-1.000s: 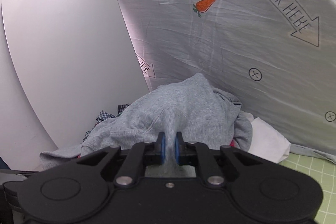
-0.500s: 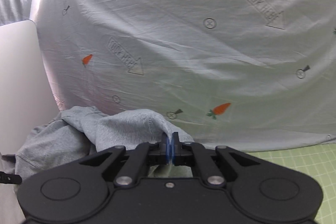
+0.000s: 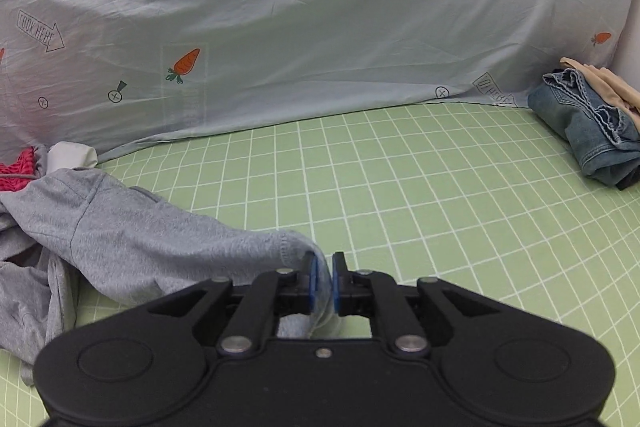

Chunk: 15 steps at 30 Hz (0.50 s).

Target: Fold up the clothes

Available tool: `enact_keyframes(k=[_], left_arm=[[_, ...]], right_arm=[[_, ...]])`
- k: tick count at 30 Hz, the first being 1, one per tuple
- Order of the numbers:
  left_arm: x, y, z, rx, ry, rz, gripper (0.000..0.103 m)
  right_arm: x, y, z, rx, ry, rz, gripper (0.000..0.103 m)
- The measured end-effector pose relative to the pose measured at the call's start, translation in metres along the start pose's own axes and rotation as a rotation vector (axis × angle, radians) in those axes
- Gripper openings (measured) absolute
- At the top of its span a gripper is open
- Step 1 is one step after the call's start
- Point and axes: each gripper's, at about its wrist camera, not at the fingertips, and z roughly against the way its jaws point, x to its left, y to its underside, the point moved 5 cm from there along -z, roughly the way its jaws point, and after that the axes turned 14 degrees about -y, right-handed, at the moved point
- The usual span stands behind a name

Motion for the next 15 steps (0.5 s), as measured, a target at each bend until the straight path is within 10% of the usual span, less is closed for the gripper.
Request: enact_keyframes(k=[2, 15], left_arm=[[0.003, -0.004, -0.004, -0.001, -0.03, 0.011, 0.025], [0.062, -0.032, -0.068, 0.009, -0.112, -0.015, 0.068]], right_arm=[[0.013, 0.005, -0.002, 0.002, -0.024, 0.027, 0.048], [0.109, 0.043, -0.094, 0.237, -0.104, 0.192, 0.078]])
